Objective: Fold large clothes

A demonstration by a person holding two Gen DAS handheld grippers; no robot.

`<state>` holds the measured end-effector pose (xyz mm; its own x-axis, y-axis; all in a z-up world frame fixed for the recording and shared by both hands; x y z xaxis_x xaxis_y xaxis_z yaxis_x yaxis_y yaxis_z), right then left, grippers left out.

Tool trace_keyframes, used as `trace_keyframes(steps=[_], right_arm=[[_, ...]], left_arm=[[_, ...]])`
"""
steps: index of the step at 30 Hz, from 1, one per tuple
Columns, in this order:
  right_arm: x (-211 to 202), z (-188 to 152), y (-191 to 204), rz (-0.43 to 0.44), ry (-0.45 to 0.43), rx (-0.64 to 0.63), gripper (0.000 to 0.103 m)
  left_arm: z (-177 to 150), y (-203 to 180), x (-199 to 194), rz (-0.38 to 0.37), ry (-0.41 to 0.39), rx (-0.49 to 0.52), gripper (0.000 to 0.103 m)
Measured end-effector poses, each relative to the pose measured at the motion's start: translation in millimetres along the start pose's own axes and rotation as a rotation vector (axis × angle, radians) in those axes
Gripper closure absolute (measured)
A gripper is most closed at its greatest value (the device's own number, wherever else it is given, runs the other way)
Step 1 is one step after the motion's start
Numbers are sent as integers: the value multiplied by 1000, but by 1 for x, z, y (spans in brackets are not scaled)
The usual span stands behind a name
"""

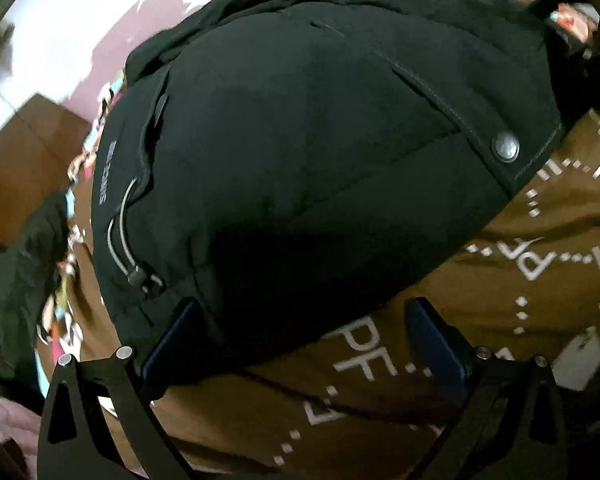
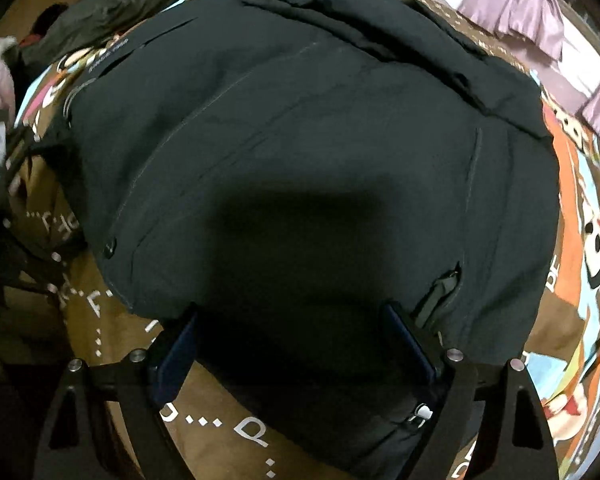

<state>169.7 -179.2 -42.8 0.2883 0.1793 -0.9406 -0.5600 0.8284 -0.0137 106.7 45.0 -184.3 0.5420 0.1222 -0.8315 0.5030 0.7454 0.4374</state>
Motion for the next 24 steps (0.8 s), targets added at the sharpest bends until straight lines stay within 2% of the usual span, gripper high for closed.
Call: trace_keyframes(steps=[5, 6, 7, 9, 10, 11, 14, 17, 21, 24], right_arm=[[1, -1, -2, 19, 8, 16, 16], [1, -2, -3, 20, 15, 16, 16], [0, -3, -4, 23, 22, 15, 15], [-2, -15, -6, 25, 48, -12, 15], [0, -20, -7, 11, 60, -32, 15], [2, -26, -3, -12, 70, -65, 15], [6, -33, 6, -53, 69, -143, 14], [5, -31, 9, -57, 64, -161, 14], [0, -28, 7, -50, 54, -141, 14], [2, -31, 10, -73, 51, -170, 13]], left_arm=[[6, -8, 12, 47, -12, 41, 2], [7, -12, 12, 59, -18, 48, 5], [9, -14, 9, 75, -28, 57, 10], [11, -18, 5, 111, -43, 75, 25], [11, -18, 5, 128, -52, 88, 29], [11, -20, 5, 152, -66, 120, 37], [12, -23, 6, 208, -79, 191, 47], [16, -20, 8, 227, -85, 208, 65], [19, -3, 5, 210, -116, 224, 84], [23, 2, -10, 193, -129, 221, 91]])
Point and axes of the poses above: each gripper's, at about its wrist camera, not at the fingertips, and x roughly the way its jaws point, y to its left, z to its top, the point moved 2 cm from there along x, roughly the way its jaws point, and after that the axes turned 4 degrees about x, right-handed, at the moved point
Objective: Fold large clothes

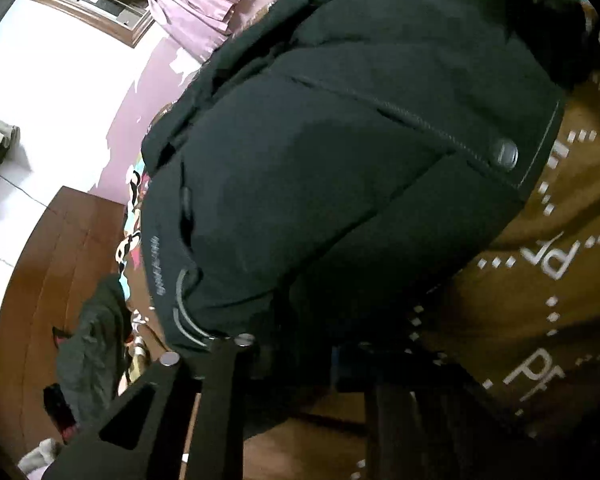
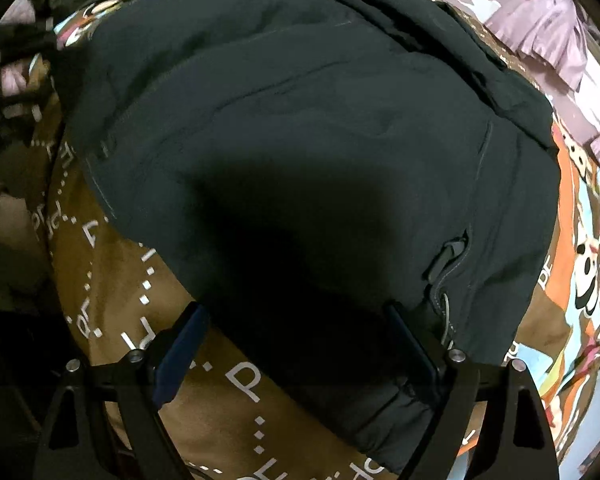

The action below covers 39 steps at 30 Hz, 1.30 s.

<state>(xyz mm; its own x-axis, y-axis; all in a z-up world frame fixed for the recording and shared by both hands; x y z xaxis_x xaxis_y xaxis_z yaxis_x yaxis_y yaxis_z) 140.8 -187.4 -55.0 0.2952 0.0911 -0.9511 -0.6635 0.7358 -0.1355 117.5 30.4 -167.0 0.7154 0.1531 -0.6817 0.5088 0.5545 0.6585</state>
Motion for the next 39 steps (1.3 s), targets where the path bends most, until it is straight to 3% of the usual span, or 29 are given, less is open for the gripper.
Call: trace_keyframes(steps=[9, 14, 16, 20, 22, 31, 39], right_arm=[[9, -1, 28, -167, -71, -125, 12], [-12, 12, 18, -308, -195, -186, 12], [-21, 18, 5, -267, -212, -145, 13], [-34, 28, -27, -64, -179, 11, 13], [-42, 31, -36, -14, -190, 58, 13], [-86, 36, -52, 73, -297, 171, 12], [-100, 38, -33, 13, -343, 86, 12]], left_arm=[[24, 37, -51, -55, -98, -149, 95], [43, 46, -70, -76, -126, -210, 96], [47, 49, -72, -84, -132, -218, 96], [54, 58, -75, -78, -154, -246, 96], [58, 68, -74, -84, -157, -274, 96], [93, 113, -82, -51, -242, -336, 97], [134, 143, -70, -60, -252, -323, 97]])
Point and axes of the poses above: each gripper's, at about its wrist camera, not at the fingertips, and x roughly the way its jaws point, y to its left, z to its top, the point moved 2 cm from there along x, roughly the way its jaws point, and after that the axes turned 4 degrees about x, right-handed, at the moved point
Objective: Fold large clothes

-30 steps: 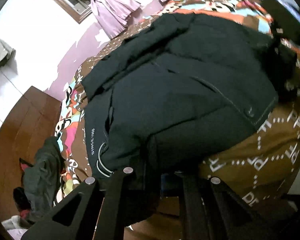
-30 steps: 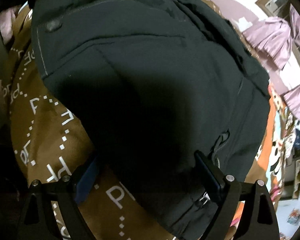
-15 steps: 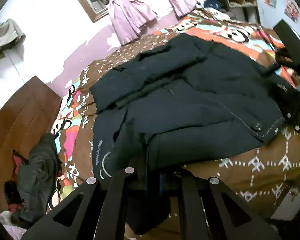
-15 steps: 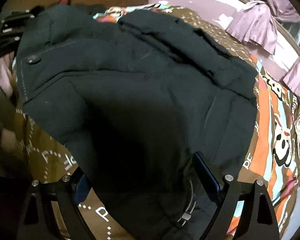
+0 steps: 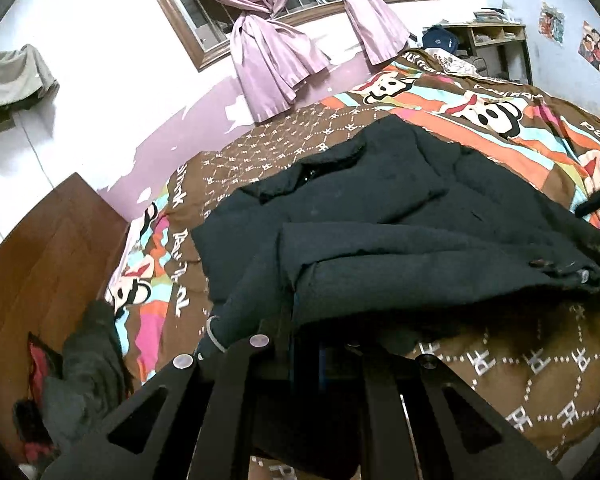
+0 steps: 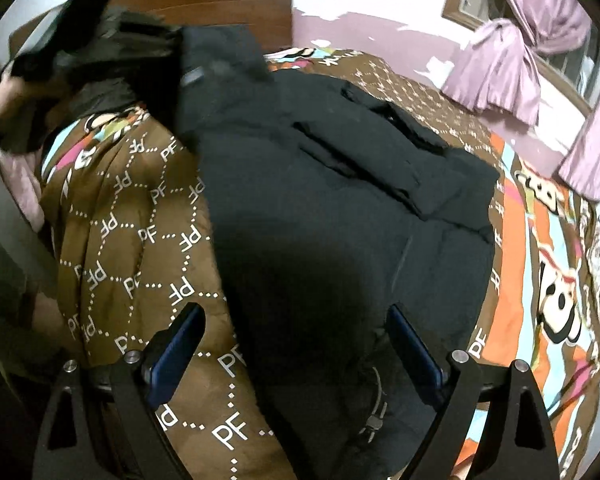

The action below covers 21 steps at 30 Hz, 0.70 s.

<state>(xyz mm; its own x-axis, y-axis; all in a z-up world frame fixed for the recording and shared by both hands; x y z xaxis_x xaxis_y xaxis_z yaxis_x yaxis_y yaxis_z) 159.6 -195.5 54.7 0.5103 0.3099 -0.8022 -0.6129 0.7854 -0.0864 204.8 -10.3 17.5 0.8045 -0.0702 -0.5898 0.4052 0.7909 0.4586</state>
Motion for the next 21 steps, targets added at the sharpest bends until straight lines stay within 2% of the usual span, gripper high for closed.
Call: trace_keyframes(steps=[4, 9, 11, 13, 14, 16, 19, 21], right_arm=[[12, -7, 11, -46, 18, -75, 12], [42, -24, 16, -248, 109, -195, 14], [46, -28, 13, -306, 109, -223, 25], [45, -27, 7, -336, 102, -222, 52], [42, -25, 1, -332, 95, -203, 57], [34, -18, -8, -296, 77, -156, 87], [14, -3, -22, -227, 26, -89, 94], [-7, 10, -30, -208, -37, -40, 95]], left_arm=[[11, 3, 8, -8, 4, -7, 97], [12, 8, 10, -16, 9, -18, 97], [12, 10, 9, -18, 9, -19, 97], [11, 11, 9, -20, 8, -21, 97], [11, 11, 9, -19, 6, -15, 97], [8, 11, 7, -18, 4, -3, 97], [-2, 11, 4, -22, 3, -12, 97], [-9, 13, -2, -18, -3, -31, 97]])
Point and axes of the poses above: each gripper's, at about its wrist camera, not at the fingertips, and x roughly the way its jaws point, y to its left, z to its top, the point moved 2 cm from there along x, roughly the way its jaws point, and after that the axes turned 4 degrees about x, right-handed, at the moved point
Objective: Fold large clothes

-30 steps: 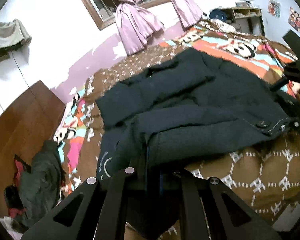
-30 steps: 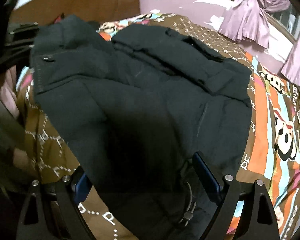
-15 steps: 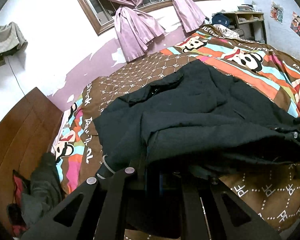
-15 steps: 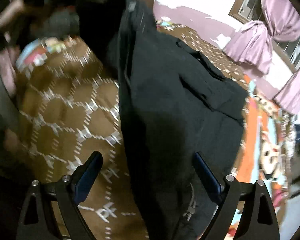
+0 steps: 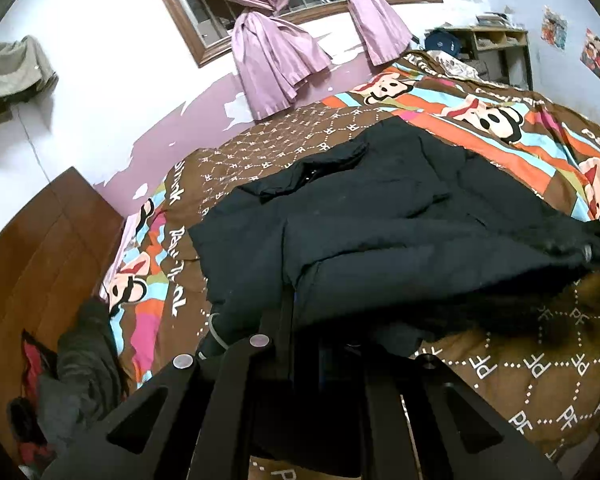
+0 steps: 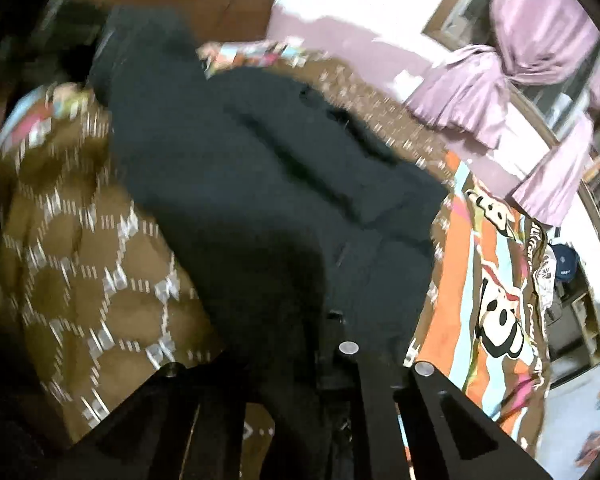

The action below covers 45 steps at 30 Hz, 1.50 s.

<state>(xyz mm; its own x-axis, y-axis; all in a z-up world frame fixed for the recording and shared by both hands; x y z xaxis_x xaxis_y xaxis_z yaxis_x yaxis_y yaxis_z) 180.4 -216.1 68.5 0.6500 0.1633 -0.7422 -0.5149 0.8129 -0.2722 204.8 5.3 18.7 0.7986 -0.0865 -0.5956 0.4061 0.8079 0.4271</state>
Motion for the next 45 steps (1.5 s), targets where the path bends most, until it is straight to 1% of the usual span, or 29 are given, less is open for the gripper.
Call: trace_keyframes(steps=[3, 6, 8, 11, 13, 17, 20, 23, 26, 30, 36, 39, 42, 45], right_arm=[[-32, 20, -18, 10, -101, 76, 96], [-60, 36, -25, 1, -185, 107, 96], [-76, 41, -26, 1, -222, 121, 96], [-101, 40, -23, 10, -272, 142, 96], [-116, 34, -17, 19, -292, 151, 96], [-144, 19, -12, 34, -321, 171, 96], [-147, 17, -16, 40, -306, 202, 96], [-141, 20, -23, 40, -289, 221, 96], [-132, 31, -30, 48, -258, 226, 96], [-120, 54, -49, 48, -225, 218, 96], [-93, 93, -89, 44, -211, 240, 96], [-76, 110, -104, 34, -207, 259, 96], [-59, 129, -113, 3, -217, 238, 96], [-39, 149, -124, -19, -229, 233, 96]], left_arm=[[-12, 4, -19, 36, -51, -31, 97], [-21, 9, -44, 70, -106, -57, 98], [-23, 13, -59, 81, -134, -82, 98], [-23, 20, -84, 77, -162, -127, 98], [-23, 22, -103, 74, -184, -142, 98], [-25, 18, -136, 65, -218, -135, 99], [-27, 12, -155, 36, -224, -138, 99], [-25, 4, -165, 13, -219, -123, 99], [-19, 2, -163, 9, -214, -116, 99], [-6, 7, -150, 1, -190, -120, 99], [30, 26, -128, 31, -190, -60, 99], [51, 37, -108, 49, -183, -30, 99], [63, 49, -87, 49, -168, -42, 99], [81, 64, -64, 68, -149, -58, 99]])
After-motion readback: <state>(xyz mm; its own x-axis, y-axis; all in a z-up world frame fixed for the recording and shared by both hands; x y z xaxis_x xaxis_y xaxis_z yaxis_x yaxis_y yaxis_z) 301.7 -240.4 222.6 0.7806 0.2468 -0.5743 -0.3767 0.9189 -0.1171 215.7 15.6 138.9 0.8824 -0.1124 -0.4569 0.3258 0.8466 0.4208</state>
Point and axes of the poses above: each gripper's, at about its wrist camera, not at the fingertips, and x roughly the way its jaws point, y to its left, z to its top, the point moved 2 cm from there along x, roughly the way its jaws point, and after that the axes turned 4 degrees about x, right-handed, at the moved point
